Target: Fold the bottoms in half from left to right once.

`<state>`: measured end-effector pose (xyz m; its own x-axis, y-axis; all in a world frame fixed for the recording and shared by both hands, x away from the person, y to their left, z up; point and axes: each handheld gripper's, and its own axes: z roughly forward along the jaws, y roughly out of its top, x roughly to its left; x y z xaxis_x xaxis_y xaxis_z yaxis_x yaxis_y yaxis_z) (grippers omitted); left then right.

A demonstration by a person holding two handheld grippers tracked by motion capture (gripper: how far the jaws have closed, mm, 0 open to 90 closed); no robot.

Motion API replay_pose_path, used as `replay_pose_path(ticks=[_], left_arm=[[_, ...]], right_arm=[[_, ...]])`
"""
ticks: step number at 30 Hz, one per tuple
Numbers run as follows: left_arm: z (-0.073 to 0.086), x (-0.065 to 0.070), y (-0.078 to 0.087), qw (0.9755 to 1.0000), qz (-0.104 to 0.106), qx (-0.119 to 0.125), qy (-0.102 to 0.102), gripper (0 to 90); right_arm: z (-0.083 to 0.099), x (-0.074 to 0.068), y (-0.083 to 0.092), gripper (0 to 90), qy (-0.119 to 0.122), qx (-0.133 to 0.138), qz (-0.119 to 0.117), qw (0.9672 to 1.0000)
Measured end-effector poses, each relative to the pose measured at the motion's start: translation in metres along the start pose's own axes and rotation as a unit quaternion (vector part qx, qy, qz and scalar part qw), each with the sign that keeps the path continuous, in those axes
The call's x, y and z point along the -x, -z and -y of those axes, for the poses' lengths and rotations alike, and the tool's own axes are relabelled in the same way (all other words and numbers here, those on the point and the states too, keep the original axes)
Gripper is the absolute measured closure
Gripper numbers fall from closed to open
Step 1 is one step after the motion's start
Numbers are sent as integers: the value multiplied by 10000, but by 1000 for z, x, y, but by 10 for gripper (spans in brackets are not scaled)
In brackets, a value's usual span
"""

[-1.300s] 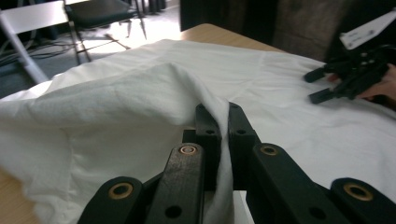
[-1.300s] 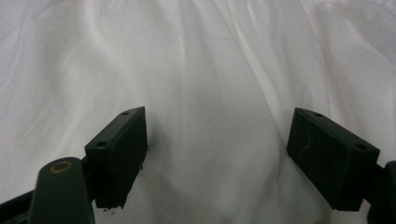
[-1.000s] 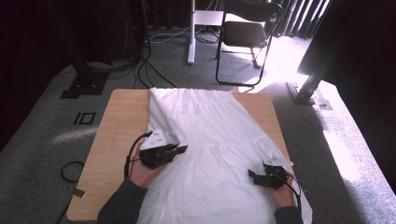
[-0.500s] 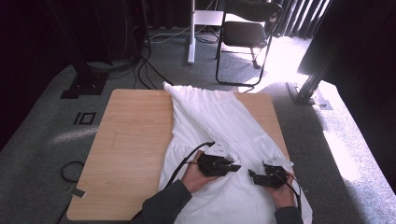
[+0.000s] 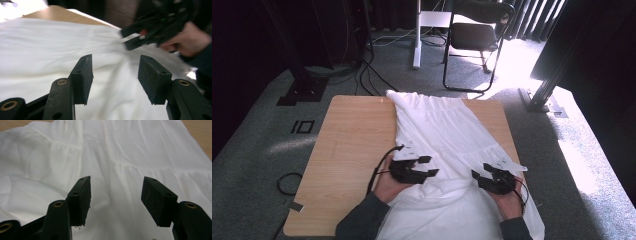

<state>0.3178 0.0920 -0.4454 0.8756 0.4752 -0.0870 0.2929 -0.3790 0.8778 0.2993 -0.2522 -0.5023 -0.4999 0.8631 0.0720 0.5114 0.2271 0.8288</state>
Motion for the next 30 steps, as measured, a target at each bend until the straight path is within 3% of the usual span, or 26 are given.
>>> replay_pose_path(ticks=[4,8,11,15,18,19,24,30], left_arm=[[27,-20,26,9977,-654,-115,156,456],[62,-34,33,9926,-1078,-449,335,427],[87,-42,34,9886,-1251,-630,557,419],[109,-49,40,9862,-1257,-654,855,388],[120,-50,43,9854,-1231,-699,948,384],[122,-51,44,9851,-1232,-703,976,384],[126,-53,44,9843,-1233,-719,1041,384],[127,-46,29,9871,-943,-781,1035,349]], right_arm=[[-11,-10,-18,381,115,-206,-76,9997],[-7,-15,-38,393,219,-564,-47,9982],[-1,-18,-44,419,237,-729,-55,9970],[3,-19,-49,493,246,-1012,-116,9945],[2,-20,-47,813,347,-1141,-194,9927],[1,-20,-45,864,339,-1099,-218,9931],[-15,-21,-22,876,471,-654,-174,9966],[-44,-18,8,876,568,-87,11,9983]])
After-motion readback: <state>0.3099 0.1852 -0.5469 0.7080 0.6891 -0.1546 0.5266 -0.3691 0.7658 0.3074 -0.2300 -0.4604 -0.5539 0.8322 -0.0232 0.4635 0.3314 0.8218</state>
